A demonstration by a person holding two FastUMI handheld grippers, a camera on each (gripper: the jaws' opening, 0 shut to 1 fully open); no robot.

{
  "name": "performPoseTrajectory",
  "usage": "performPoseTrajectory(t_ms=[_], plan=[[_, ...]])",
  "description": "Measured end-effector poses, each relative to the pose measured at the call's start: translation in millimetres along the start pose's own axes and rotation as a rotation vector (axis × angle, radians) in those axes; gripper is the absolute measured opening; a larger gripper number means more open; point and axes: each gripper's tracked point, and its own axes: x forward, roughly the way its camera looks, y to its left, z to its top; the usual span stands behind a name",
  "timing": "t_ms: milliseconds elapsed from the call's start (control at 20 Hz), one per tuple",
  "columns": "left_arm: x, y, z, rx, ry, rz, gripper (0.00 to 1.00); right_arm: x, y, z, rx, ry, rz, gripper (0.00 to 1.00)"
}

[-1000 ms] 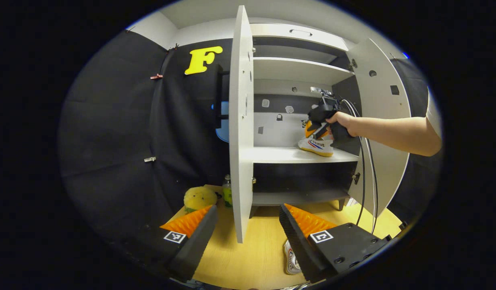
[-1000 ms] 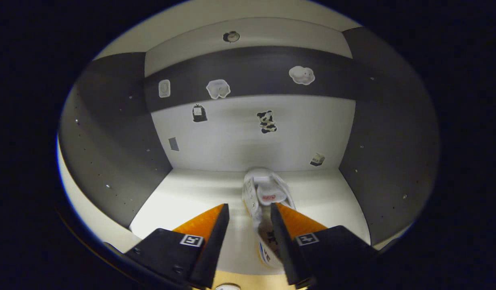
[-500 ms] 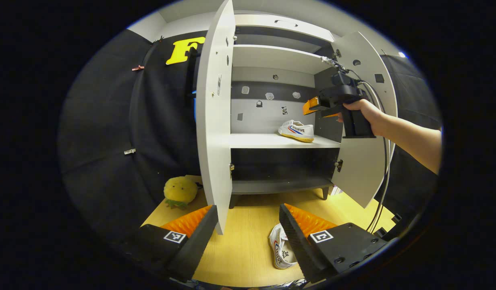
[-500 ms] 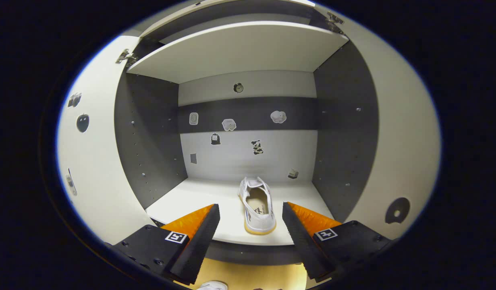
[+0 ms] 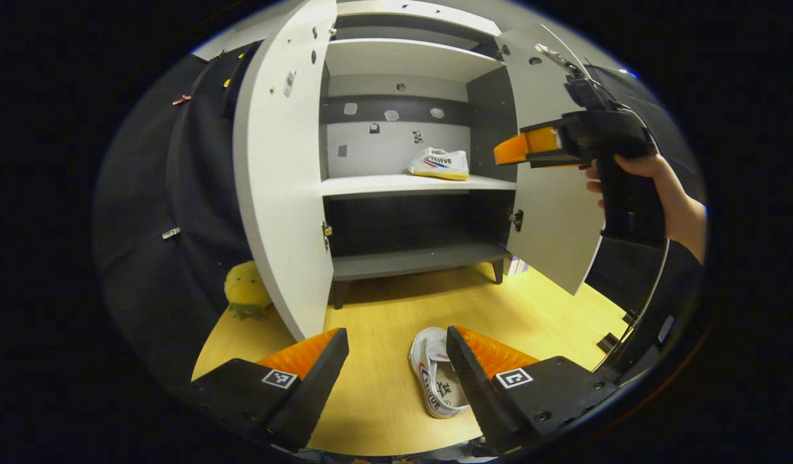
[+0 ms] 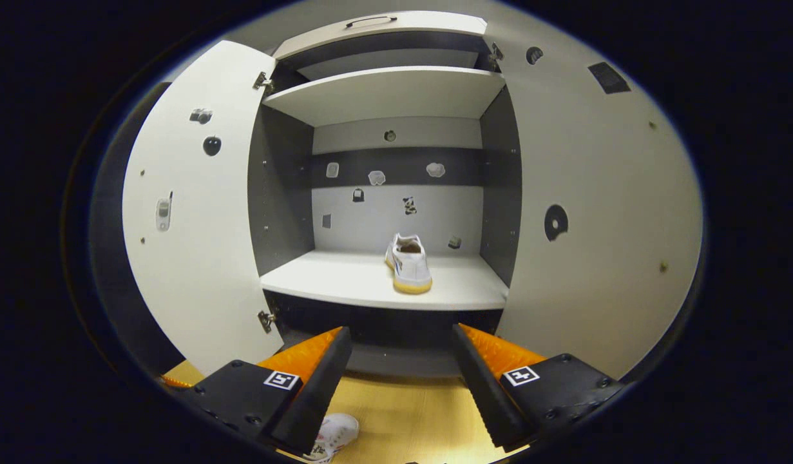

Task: Grab one shoe with the right hand and put it into the shoe cabinet, grab the other shoe with the left hand and put it into the shoe cabinet; then close the right door with the right hand and the left door with the left hand.

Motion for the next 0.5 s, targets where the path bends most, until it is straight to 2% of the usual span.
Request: performPoseTrajectory(t_ms=[300,500], plan=[[40.3,-21.8,-62.1,-0.040,0.172,-0.075,0.96,-64.7,-19.6,-92.1,0.030,0.141,-0.027,1.00],[61.1,-25.1,-99.5,-0.031,0.267,-0.083,0.96,-103.8,-42.5,-148.7,0.035,0.244,-0.081,1.00]])
